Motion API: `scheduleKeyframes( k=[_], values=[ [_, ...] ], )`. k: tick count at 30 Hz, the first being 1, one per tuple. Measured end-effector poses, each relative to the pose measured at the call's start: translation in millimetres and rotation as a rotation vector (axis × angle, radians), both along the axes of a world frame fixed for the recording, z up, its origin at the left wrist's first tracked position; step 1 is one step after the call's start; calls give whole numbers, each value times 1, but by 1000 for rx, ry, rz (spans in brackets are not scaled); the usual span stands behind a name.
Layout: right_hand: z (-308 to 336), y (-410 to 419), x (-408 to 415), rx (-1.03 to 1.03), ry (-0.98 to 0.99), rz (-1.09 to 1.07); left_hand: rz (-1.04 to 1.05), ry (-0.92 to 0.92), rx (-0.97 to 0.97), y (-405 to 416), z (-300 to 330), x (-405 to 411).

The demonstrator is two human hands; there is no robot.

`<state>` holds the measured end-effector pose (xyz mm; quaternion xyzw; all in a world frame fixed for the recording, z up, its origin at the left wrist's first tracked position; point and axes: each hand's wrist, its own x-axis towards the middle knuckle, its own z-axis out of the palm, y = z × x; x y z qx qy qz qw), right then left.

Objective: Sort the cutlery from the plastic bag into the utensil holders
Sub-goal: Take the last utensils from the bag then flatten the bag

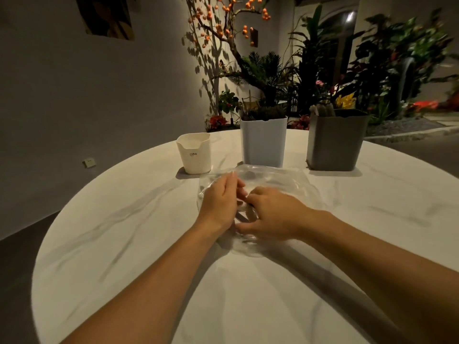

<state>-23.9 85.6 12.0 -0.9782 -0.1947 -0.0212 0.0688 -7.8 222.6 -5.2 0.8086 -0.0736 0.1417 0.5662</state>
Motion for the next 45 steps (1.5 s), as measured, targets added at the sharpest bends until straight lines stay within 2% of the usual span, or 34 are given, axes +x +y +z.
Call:
scheduleKeyframes(
  k=[2, 7, 14, 25, 27, 33, 37, 40, 45],
  values=[
    [-5, 4, -4, 38, -89, 20, -10, -5, -37, 2, 2, 3],
    [-5, 6, -6, 55, -121, 16, -35, -57, -29, 4, 1, 3],
    [-8, -6, -8, 198, -67, -95, -14, -84, -28, 7, 0, 7],
    [-7, -4, -15, 165, -104, -138, -33, -106, 57, 13, 2, -3],
    [-7, -6, -16, 190, -102, -153, -30, -118, 137, 14, 3, -5],
    [-3, -10, -20, 89, -151, -175, -159, -69, 596, 17, -1, -12],
    [5, -11, -25, 67, -228, -96, -212, -163, 802, 13, 7, -24],
    [11, -11, -30, 173, -256, -70, -194, -113, 976, 7, 18, -33],
    [20, -14, -31, 626, -353, -5, -109, -304, 805, 8, 24, -31]
  ],
)
